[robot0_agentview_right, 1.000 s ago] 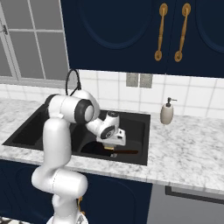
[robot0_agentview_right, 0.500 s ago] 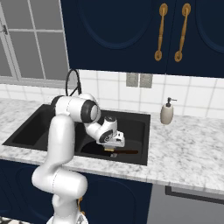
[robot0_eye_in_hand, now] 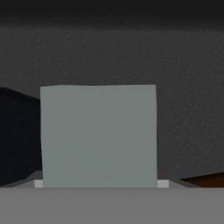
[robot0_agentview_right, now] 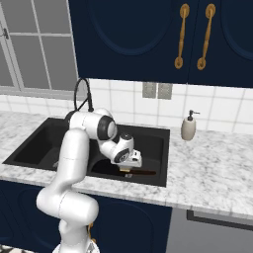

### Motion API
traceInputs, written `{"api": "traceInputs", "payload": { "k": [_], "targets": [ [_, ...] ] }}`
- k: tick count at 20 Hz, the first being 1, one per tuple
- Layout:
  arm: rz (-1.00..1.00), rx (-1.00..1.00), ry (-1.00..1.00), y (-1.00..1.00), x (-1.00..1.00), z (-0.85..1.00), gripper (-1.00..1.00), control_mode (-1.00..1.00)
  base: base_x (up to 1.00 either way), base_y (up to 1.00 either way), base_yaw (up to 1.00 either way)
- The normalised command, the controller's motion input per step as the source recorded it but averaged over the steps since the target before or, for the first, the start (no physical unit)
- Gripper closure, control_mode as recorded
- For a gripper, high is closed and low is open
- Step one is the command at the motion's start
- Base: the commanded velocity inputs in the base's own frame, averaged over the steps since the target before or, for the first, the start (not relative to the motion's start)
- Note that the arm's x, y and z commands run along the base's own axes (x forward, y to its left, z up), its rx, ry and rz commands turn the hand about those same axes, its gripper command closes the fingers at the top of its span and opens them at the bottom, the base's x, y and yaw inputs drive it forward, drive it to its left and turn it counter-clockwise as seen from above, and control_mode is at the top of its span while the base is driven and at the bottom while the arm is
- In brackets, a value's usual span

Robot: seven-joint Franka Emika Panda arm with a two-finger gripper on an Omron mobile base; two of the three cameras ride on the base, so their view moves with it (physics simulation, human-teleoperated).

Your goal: Pick the pan and sponge and place them into the sink. Then turn on the water.

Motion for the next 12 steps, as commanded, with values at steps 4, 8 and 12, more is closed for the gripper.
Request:
{"api": "traceInputs", "payload": {
  "k": [4, 8, 12],
  "targets": [
    [0.0, 0.0, 0.0, 0.0, 0.03, -0.01, -1.0, -1.0, 0.0, 0.0, 0.0],
    [0.0, 0.0, -0.01, 0.0, 0.02, 0.09, -1.0, -1.0, 0.0, 0.0, 0.0],
    [0.0, 0.02, -0.02, 0.03, 0.0, 0.52, -1.0, -1.0, 0.0, 0.0, 0.0]
  ]
}}
